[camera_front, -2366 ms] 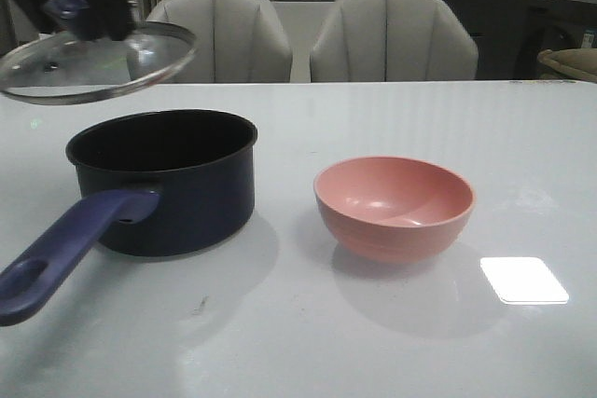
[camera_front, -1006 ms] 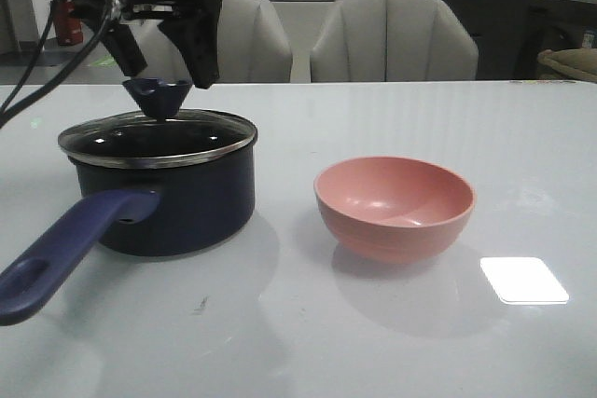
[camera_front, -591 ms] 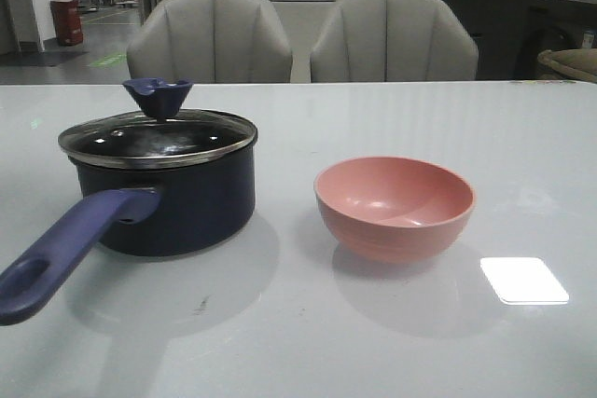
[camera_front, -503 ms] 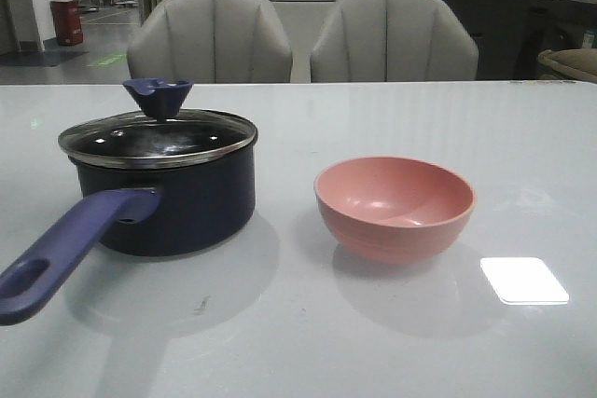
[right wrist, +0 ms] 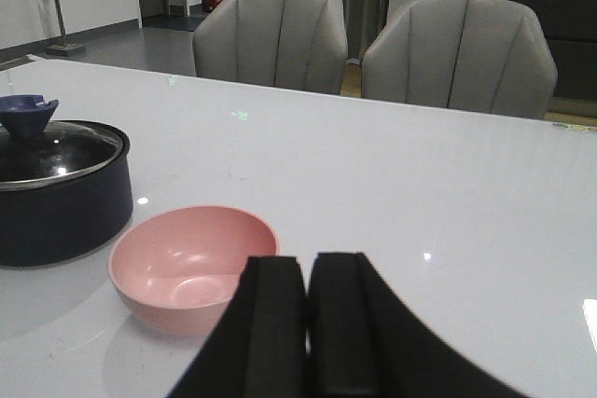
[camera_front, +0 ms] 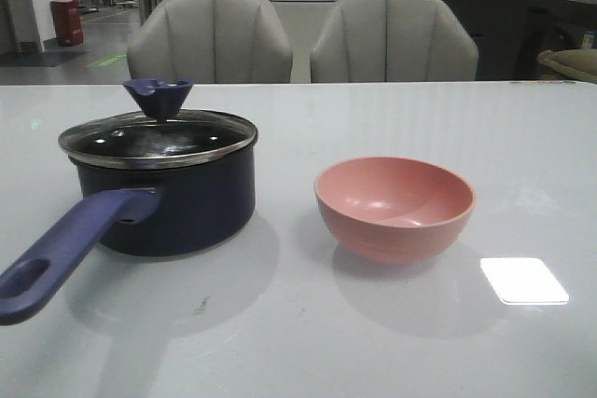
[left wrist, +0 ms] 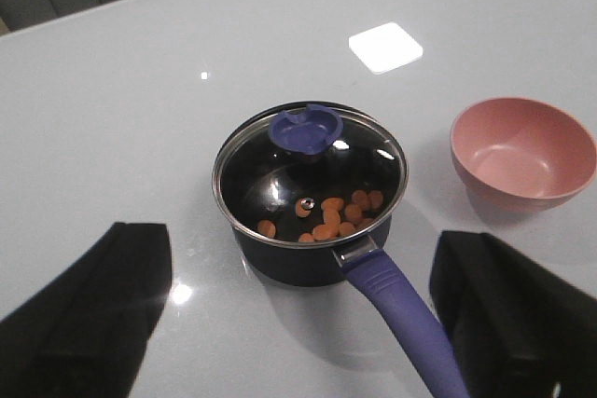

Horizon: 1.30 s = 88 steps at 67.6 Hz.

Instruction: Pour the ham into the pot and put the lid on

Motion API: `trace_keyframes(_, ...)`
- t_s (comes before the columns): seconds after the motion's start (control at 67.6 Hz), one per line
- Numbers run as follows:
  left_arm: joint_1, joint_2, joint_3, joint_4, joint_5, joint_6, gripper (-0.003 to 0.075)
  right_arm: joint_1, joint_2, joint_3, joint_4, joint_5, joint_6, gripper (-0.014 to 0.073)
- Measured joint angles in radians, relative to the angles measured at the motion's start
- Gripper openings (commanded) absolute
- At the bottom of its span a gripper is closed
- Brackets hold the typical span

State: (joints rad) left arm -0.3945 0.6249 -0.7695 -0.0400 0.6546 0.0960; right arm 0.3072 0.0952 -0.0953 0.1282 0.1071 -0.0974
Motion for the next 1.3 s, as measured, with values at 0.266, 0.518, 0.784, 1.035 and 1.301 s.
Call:
trace_keyframes(0.266,0.0,-0.363,0.268,-0.002,-0.06,0.0,0.0369,0.0,0.0,0.0,0.0,0.0,0.0,0.0157)
trace_keyframes(0.518,0.0,-0.508,0.399,-0.006,-0.097,0.0,0.0118,0.0,0.0,0.0,0.0,0.0,0.0,0.0157)
trace_keyframes(0.784,0.0,-0.509,0.405,-0.008,-0.097,0.0,0.0113,0.0,0.0,0.0,0.0,0.0,0.0,0.0157)
trace_keyframes(1.035,0.0,-0.509,0.405,-0.01,-0.097,0.0,0.0113,0.0,0.0,0.0,0.0,0.0,0.0,0.0157)
trace_keyframes(1.301,0.053,-0.514,0.496,0.014,-0.223,-0.004,0.0113,0.0,0.0,0.0,0.0,0.0,0.0,0.0157)
